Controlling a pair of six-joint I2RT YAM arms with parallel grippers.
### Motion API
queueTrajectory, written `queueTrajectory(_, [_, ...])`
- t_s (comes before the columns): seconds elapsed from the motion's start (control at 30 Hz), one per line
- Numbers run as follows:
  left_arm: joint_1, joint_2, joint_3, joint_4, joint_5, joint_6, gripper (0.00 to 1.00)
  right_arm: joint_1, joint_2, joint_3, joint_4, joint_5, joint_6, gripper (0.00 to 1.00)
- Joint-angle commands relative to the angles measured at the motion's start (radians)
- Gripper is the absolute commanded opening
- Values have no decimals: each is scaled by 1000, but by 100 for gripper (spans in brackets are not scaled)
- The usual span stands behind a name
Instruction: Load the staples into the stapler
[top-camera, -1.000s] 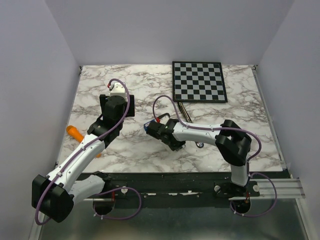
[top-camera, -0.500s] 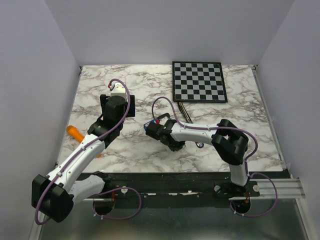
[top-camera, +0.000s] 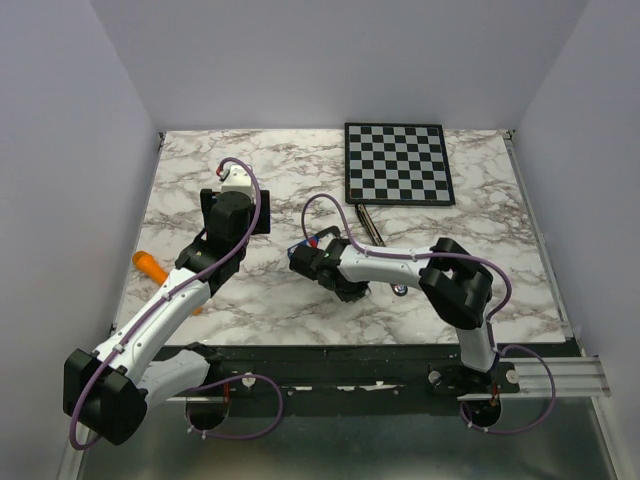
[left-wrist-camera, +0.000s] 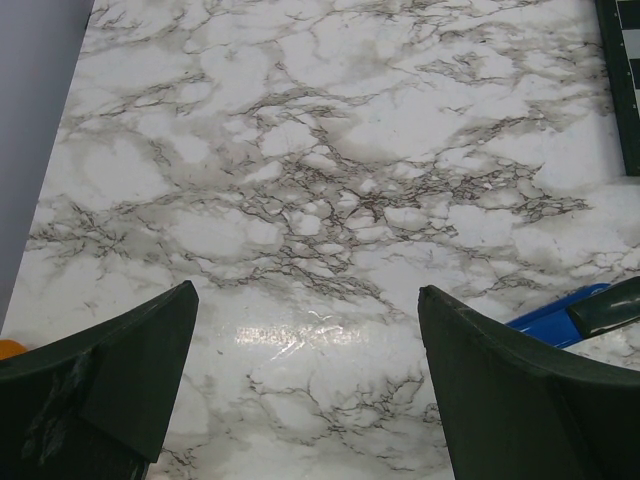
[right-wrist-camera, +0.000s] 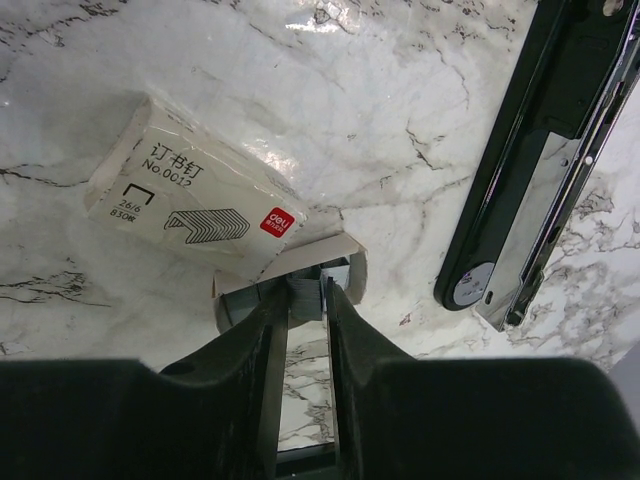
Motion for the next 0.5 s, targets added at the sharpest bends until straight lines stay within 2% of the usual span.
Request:
queueTrajectory(0.0, [-8, -3, 3, 13, 16, 7, 99, 9, 51, 19, -11, 19, 9, 29])
queueTrajectory(0.2, [-8, -3, 3, 13, 19, 7, 99, 9, 56, 35, -28, 34, 17, 29])
queueTrajectory(0.23, [-8, -3, 3, 11, 19, 5, 99, 9, 54, 35, -29, 34, 19, 24])
queueTrajectory(0.3, [-8, -3, 3, 11, 18, 7, 99, 9, 43, 35, -29, 35, 19, 20])
queueTrajectory(0.47, [-9, -2, 5, 13, 19, 5, 99, 7, 10, 42, -25, 42, 23, 18])
